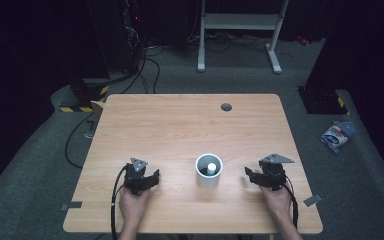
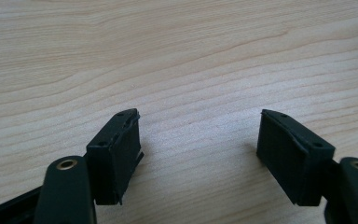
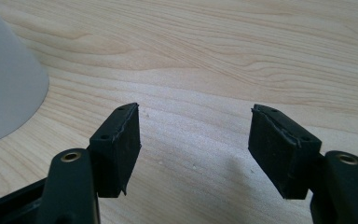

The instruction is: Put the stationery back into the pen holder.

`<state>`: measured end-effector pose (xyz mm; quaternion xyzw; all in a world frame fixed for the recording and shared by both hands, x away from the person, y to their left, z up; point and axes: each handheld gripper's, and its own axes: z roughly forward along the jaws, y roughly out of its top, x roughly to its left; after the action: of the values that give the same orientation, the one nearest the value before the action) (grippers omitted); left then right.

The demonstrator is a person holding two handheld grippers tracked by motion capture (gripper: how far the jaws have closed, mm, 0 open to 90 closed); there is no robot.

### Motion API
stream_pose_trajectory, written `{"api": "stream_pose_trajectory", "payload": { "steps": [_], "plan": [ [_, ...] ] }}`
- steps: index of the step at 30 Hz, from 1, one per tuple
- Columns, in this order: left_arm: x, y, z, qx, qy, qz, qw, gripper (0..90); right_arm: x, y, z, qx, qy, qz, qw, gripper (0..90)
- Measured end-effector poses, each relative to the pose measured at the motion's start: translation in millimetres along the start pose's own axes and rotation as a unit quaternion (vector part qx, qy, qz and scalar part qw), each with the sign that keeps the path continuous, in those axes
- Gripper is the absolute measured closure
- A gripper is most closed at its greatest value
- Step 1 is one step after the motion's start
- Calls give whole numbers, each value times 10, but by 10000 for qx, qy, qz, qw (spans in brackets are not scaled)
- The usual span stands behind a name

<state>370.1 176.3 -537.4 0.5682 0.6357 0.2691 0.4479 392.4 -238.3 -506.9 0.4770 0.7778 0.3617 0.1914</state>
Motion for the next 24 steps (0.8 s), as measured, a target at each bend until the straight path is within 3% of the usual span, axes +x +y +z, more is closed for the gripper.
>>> {"api": "stream_pose_trajectory", "payload": {
  "steps": [5,24],
  "plan": [
    [0,0,-1,9,-3,18,10000,299,30,-4,49,53,-142,-187,9997,344],
    [8,3,-2,38,-6,73,10000,299,57,-27,189,216,-105,-185,9995,347]
  ]
}}
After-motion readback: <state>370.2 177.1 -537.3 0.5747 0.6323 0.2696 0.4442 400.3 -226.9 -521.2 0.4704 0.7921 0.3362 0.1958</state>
